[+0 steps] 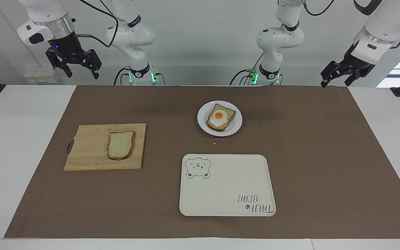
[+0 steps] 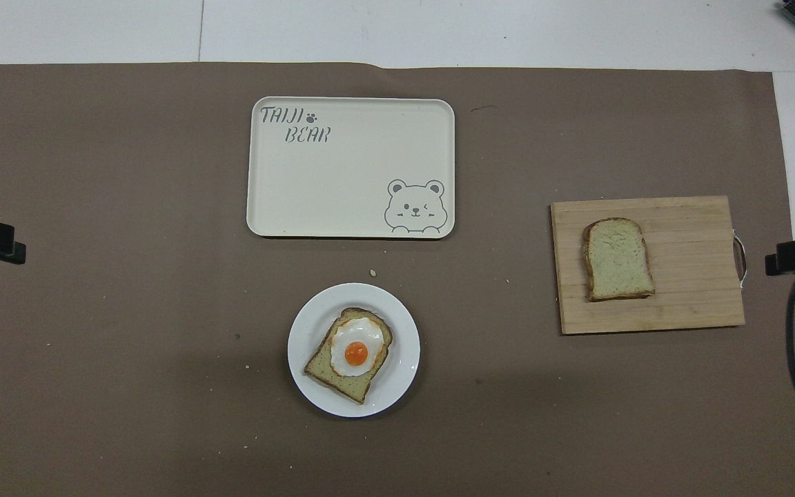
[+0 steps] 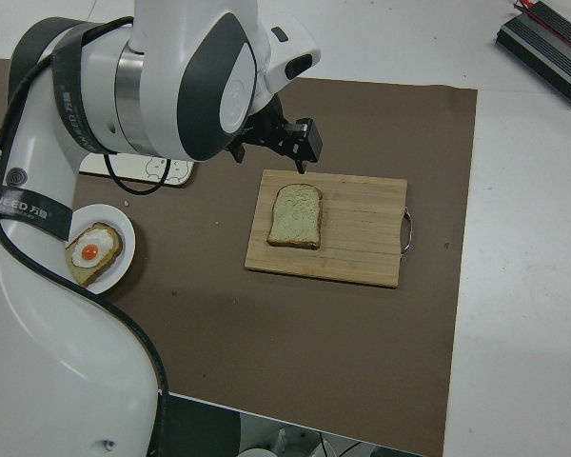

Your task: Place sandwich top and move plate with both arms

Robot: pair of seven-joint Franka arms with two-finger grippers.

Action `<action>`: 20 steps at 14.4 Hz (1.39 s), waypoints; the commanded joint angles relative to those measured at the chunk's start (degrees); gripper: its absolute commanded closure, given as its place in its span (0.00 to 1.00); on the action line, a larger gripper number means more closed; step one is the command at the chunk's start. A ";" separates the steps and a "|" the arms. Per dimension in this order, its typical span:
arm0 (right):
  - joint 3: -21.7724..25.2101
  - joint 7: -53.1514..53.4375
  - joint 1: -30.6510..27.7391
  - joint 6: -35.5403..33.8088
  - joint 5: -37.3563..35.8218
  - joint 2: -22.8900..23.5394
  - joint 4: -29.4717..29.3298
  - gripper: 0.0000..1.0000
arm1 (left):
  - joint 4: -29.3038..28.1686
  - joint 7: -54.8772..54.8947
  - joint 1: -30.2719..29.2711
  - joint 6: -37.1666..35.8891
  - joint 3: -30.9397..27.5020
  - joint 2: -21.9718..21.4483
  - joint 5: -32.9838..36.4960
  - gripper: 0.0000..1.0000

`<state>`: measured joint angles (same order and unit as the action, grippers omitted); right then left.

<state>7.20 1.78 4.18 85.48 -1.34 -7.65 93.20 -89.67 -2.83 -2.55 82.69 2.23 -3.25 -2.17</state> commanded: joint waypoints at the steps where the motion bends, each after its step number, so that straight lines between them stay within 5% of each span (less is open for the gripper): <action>1: -0.26 -1.51 -0.31 0.13 -0.42 0.18 -0.39 0.00 | -0.77 -0.51 -0.71 -0.25 0.58 -0.70 0.77 0.00; 20: -0.17 -1.69 -0.40 1.53 -0.33 -0.35 1.19 0.00 | -0.77 -0.51 -0.71 -0.25 0.58 -0.61 0.77 0.00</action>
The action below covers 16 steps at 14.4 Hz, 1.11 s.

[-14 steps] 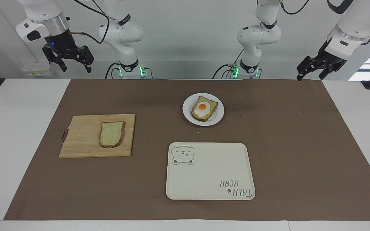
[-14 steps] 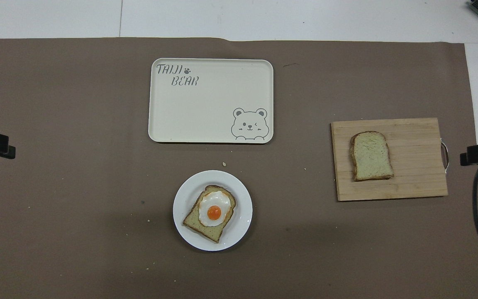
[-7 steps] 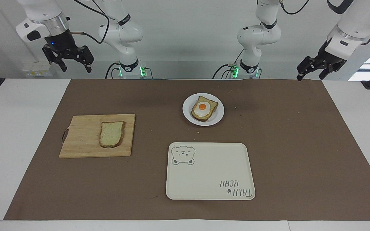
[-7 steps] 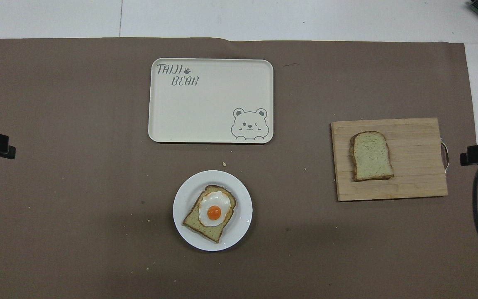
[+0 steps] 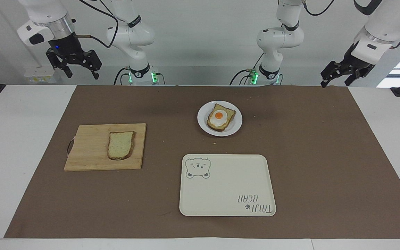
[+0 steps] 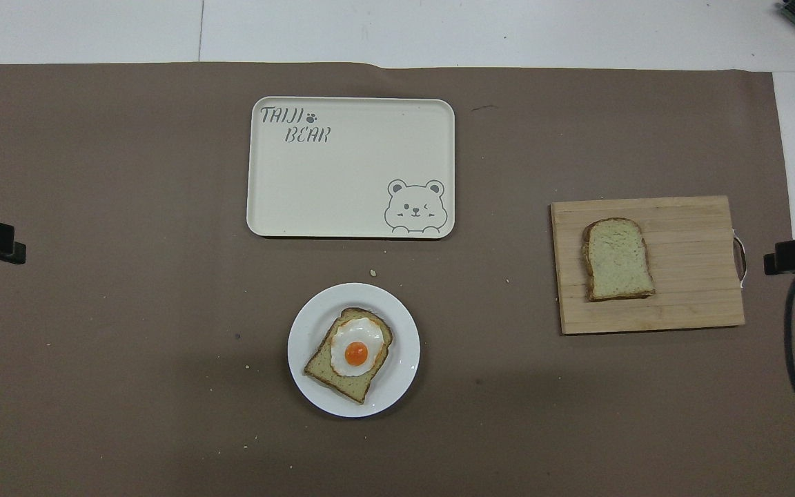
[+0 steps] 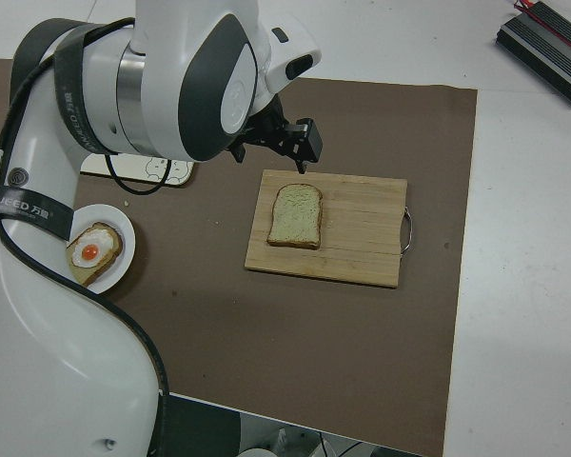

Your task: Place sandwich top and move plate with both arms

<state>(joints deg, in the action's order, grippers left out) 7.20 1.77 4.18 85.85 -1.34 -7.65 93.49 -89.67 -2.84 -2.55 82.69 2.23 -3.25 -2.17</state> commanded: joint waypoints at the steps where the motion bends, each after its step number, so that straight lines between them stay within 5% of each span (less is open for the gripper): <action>1: -0.17 -1.85 -0.40 1.25 -0.24 -0.35 1.69 0.00 | -0.77 -0.50 -0.71 -0.25 0.58 -0.61 0.77 0.00; 9: -0.17 -4.93 -0.75 14.15 0.72 0.09 12.49 0.00 | -0.77 -0.50 -0.71 -0.25 0.58 -0.61 0.77 0.00; 16: -0.17 -9.67 -0.92 25.93 0.90 10.09 14.88 0.00 | -0.77 -0.50 -0.71 -0.25 0.58 -0.70 0.77 0.00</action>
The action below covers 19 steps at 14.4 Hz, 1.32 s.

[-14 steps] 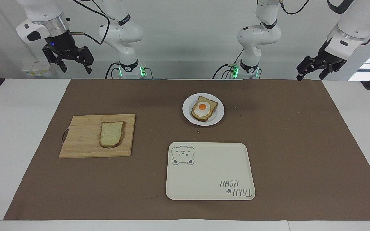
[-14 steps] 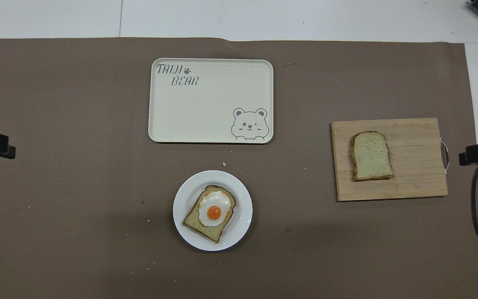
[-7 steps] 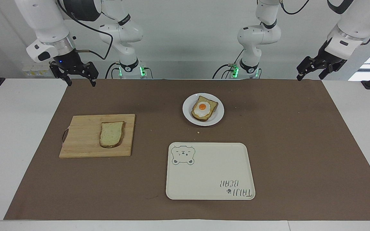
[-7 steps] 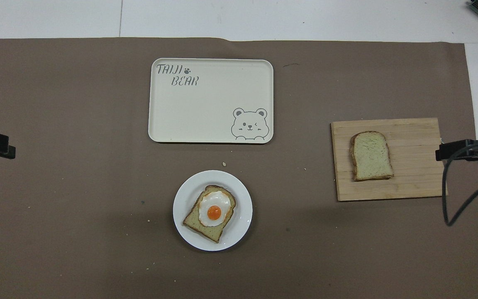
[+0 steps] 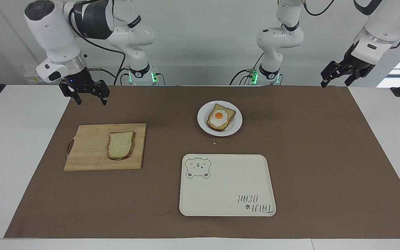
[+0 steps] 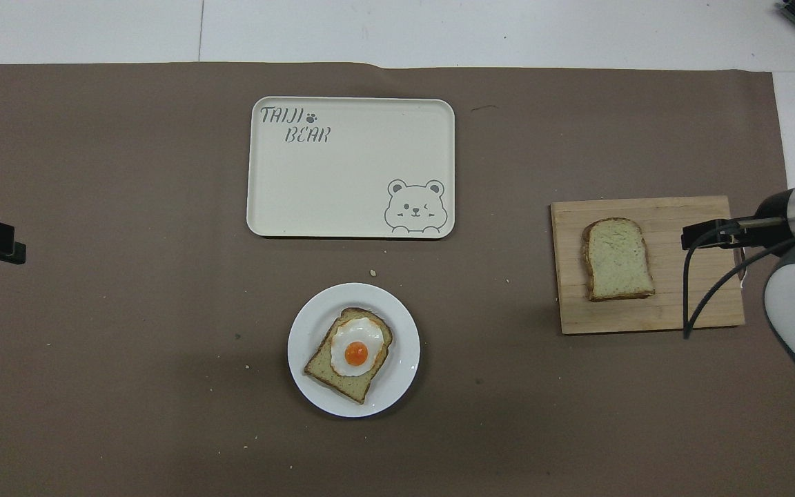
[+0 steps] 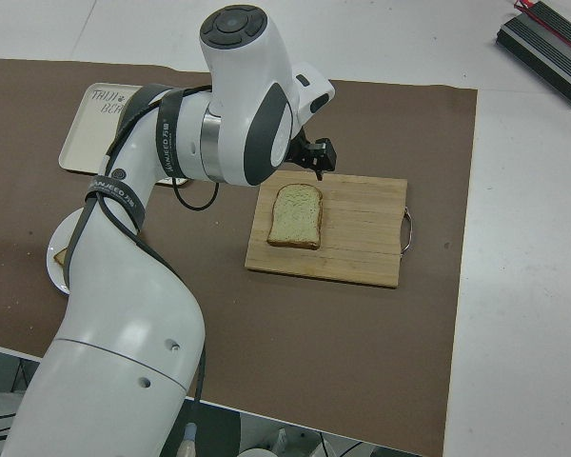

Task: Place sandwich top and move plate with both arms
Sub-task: 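Reach the right gripper down to the bread slice on the board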

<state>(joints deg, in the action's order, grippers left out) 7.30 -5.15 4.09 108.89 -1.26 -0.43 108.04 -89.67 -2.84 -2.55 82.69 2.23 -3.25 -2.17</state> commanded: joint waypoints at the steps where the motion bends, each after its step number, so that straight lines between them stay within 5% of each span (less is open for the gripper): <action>1: -0.27 -3.10 -0.84 5.26 0.99 4.02 1.28 0.00 | -0.77 -0.50 -0.71 -0.25 0.58 -0.62 0.77 0.00; 7: -0.27 -13.38 -1.72 14.85 11.18 10.44 3.31 0.00 | -0.77 -0.50 -0.71 -0.25 0.58 -0.61 0.77 0.00; 19: -0.27 -17.25 -2.59 19.17 19.70 15.98 2.79 0.00 | -0.77 -0.50 -0.71 -0.25 0.58 -0.61 0.77 0.00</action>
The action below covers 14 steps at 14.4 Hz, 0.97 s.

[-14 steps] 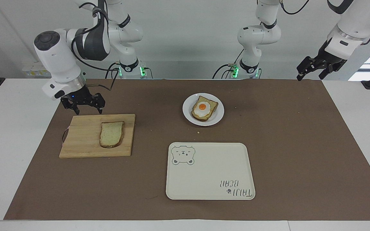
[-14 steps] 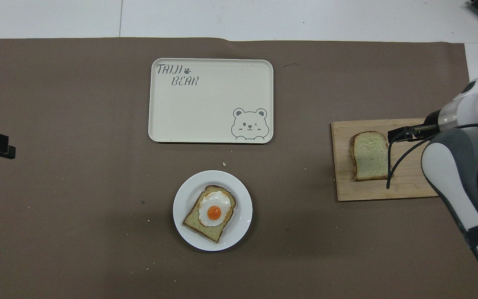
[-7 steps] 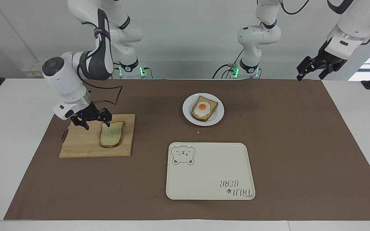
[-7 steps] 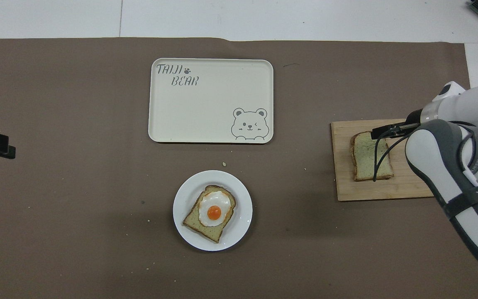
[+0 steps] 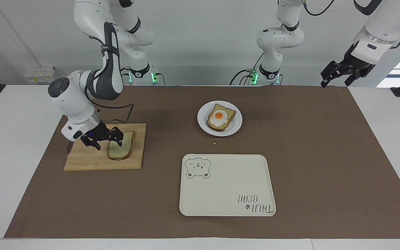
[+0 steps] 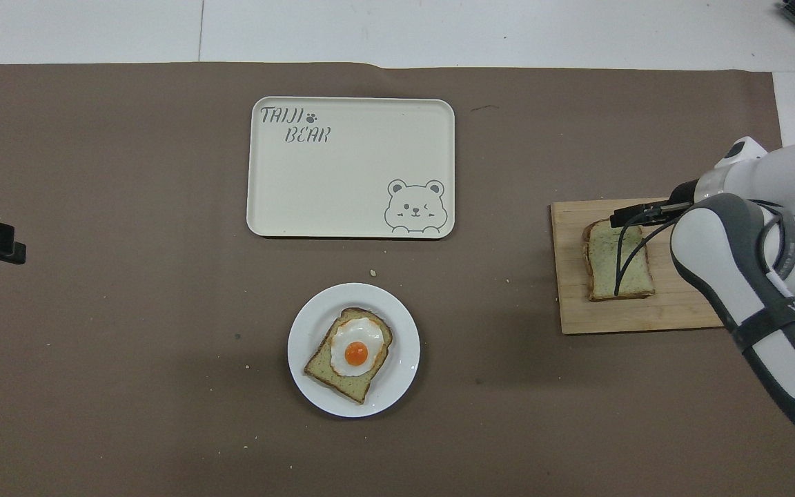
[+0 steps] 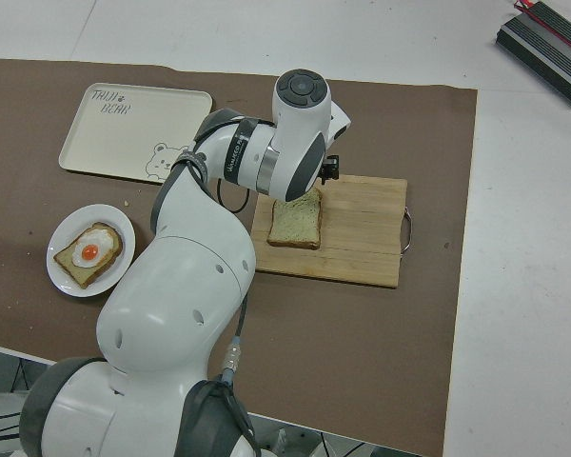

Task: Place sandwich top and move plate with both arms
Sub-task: 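Reach the right gripper down to the bread slice on the board, then close the right gripper on the bread slice edge and lift it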

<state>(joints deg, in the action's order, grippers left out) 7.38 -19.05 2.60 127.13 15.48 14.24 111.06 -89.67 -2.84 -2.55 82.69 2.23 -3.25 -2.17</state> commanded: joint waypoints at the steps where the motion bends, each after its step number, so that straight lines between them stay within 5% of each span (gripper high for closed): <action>1: -0.35 -5.02 -1.54 0.93 4.02 1.92 -0.23 0.00 | -0.77 -0.50 -0.71 -0.25 0.58 -0.61 0.77 0.00; 14: -0.26 -14.26 -3.74 0.84 5.62 3.34 2.40 0.00 | -0.77 -0.50 -0.71 -0.25 0.58 -0.61 0.77 0.00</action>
<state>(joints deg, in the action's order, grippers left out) 7.28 -30.90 -1.00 127.34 19.25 17.58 112.35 -89.67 -2.84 -2.55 82.69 2.23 -3.25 -2.17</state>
